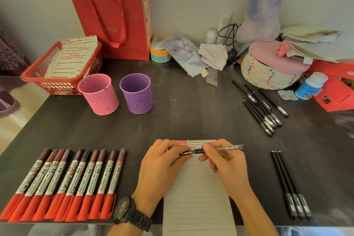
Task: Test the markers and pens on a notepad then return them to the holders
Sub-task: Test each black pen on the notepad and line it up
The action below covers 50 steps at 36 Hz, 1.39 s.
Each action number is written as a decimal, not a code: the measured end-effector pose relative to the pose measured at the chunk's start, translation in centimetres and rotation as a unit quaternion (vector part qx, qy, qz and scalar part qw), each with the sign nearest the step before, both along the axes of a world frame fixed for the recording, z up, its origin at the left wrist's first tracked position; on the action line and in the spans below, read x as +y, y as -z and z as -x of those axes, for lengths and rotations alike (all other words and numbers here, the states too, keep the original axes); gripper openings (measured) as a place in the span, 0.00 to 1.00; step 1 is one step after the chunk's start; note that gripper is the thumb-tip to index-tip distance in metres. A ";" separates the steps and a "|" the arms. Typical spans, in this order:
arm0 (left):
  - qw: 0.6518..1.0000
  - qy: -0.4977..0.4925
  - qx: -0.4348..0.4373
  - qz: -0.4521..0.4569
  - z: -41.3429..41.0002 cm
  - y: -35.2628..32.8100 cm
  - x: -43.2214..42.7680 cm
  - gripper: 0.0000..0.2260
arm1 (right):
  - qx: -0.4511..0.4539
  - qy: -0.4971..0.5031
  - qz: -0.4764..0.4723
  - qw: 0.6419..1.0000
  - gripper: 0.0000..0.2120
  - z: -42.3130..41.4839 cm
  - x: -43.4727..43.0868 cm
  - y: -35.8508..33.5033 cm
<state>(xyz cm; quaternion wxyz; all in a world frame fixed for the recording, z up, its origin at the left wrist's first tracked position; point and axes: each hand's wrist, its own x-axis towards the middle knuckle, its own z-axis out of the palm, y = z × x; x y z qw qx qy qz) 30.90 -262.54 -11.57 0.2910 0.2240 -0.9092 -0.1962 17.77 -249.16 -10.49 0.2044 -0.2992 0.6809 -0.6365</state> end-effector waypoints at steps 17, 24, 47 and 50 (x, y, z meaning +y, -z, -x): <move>0.999 0.029 -0.018 0.006 -0.1 0.2 0.1 0.12 | 0.041 -0.007 -0.049 0.998 0.06 -1.3 -0.4 -1.1; 0.996 -0.010 -0.074 -0.046 0.2 0.5 0.2 0.16 | -0.063 0.053 -0.021 0.996 0.04 0.1 1.5 -2.2; 0.989 -0.014 -0.114 -0.090 0.0 0.4 0.2 0.18 | 0.168 0.046 -0.515 0.839 0.10 9.4 16.9 -6.0; 0.990 -0.017 -0.106 -0.090 -0.1 0.4 0.3 0.17 | 0.191 0.054 -0.528 0.826 0.08 9.3 16.8 -5.4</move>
